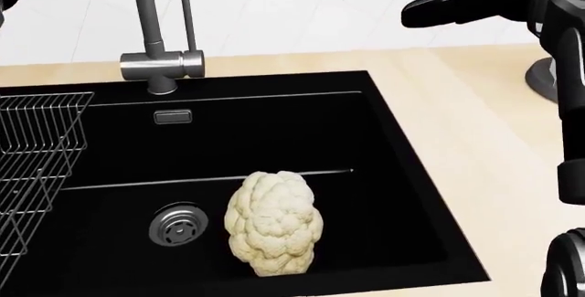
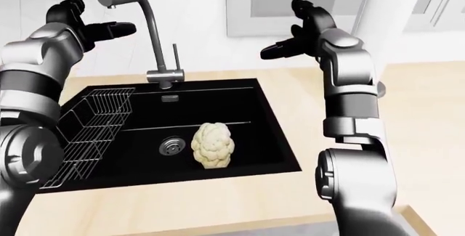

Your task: Turn the sink spout to the right.

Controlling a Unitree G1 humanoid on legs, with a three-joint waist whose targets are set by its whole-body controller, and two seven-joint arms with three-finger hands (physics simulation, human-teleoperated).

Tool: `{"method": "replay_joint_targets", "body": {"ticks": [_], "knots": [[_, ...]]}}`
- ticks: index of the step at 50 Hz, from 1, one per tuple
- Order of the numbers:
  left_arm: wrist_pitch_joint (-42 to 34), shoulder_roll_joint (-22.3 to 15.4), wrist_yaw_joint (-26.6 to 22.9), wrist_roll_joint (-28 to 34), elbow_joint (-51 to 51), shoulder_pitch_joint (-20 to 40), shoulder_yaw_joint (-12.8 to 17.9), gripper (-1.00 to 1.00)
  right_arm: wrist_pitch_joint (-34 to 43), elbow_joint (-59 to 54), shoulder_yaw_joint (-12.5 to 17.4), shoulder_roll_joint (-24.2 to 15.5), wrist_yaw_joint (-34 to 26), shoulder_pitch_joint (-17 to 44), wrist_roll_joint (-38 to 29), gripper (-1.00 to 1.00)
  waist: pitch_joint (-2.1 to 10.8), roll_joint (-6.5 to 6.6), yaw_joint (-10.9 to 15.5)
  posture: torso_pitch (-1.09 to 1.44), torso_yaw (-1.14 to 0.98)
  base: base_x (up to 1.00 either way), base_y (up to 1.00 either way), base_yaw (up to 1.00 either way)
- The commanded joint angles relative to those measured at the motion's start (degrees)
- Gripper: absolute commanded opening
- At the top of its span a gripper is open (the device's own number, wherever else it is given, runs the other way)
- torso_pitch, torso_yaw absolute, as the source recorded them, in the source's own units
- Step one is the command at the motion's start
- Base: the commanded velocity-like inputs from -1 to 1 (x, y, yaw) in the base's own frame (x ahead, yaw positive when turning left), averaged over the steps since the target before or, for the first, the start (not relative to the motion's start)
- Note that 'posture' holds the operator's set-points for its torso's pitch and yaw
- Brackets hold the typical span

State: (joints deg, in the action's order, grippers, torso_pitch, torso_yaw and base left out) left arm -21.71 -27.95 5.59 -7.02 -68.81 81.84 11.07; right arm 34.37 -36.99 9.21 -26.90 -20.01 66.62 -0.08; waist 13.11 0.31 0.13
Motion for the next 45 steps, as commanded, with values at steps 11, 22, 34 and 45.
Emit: {"method": "replay_joint_targets", "body": {"ticks": [11,22,34,45], "knots": [[0.24,-0.57,3.56,3.01,-0.88,5.93,-0.03,1.00,-1.45,2.07,0.60,-0.95,0.19,2.27,0.14,1.00,1.12,-0.09,-0.29,-0.33,0.00,0.00,0.00,0.00],[0.77,0.01,3.51,4.64,-1.83,6.25,0.02,1.00,-1.57,1.16,0.44,-1.02,0.02,3.23,-0.09,1.00,1.13,-0.03,-0.44,-0.33,0.00,0.00,0.00,0.00],[-0.17,0.67,3.49,5.54,-1.36,7.25,-0.12,1.00,-1.27,1.65,0.38,-0.79,0.16,3.05,-0.14,1.00,0.94,-0.13,-0.41,-0.33,0.00,0.00,0.00,0.00],[0.77,0.91,5.16,5.65,-1.23,7.75,0.10,1.00,-1.03,2.31,0.43,-0.75,0.25,2.79,0.01,1.00,0.91,-0.14,-0.34,-0.33,0.00,0.00,0.00,0.00]]}}
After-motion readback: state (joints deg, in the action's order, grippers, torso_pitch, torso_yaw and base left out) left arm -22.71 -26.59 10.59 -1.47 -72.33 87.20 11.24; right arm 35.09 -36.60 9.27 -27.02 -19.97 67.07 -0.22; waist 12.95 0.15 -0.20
